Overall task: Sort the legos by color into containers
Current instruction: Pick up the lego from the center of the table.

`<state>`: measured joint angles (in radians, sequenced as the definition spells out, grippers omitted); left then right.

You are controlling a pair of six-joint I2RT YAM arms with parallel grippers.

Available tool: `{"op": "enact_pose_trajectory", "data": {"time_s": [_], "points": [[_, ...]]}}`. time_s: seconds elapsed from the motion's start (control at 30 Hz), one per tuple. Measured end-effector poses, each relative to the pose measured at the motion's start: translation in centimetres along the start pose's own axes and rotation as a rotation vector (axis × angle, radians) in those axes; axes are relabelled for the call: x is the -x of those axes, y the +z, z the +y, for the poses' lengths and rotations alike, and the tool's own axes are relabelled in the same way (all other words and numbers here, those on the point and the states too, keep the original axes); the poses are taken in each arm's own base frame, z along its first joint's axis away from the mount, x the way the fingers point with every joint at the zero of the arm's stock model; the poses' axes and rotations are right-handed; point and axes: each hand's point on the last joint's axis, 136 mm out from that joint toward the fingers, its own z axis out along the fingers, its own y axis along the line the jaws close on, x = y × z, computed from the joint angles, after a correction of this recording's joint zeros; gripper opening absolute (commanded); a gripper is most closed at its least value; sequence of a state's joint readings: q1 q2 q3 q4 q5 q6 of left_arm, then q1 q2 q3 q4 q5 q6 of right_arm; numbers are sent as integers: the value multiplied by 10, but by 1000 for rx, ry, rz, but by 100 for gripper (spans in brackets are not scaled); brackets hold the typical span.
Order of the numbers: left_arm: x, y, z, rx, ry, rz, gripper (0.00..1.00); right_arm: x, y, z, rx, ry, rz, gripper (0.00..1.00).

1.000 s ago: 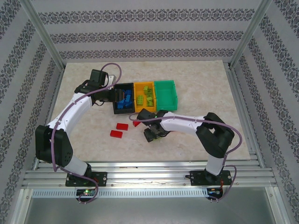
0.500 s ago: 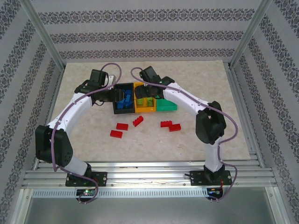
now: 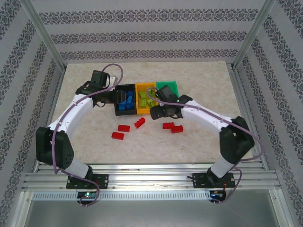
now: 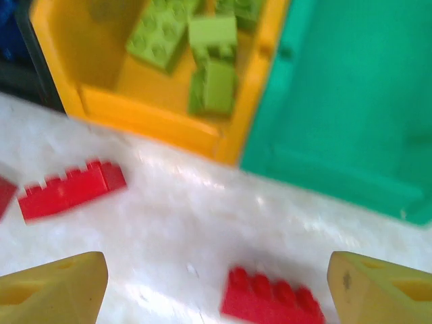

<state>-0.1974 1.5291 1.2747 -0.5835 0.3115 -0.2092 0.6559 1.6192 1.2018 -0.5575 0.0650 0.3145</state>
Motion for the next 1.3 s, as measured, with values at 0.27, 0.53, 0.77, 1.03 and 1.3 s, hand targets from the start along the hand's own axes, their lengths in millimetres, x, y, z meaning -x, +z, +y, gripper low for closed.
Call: {"op": "enact_pose_trajectory", "data": {"time_s": [0.27, 0.53, 0.77, 1.03, 1.3], "points": [[0, 0, 0, -1, 0, 0, 59, -63, 27, -18, -36, 18, 142, 86], [0, 0, 0, 2, 0, 0, 59, -57, 51, -18, -42, 35, 157, 84], [0, 0, 0, 1, 0, 0, 59, -72, 66, -22, -64, 49, 213, 83], [0, 0, 0, 1, 0, 0, 59, -75, 68, -24, -72, 46, 216, 74], [0, 0, 0, 1, 0, 0, 59, -68, 78, -17, -73, 12, 215, 28]]}}
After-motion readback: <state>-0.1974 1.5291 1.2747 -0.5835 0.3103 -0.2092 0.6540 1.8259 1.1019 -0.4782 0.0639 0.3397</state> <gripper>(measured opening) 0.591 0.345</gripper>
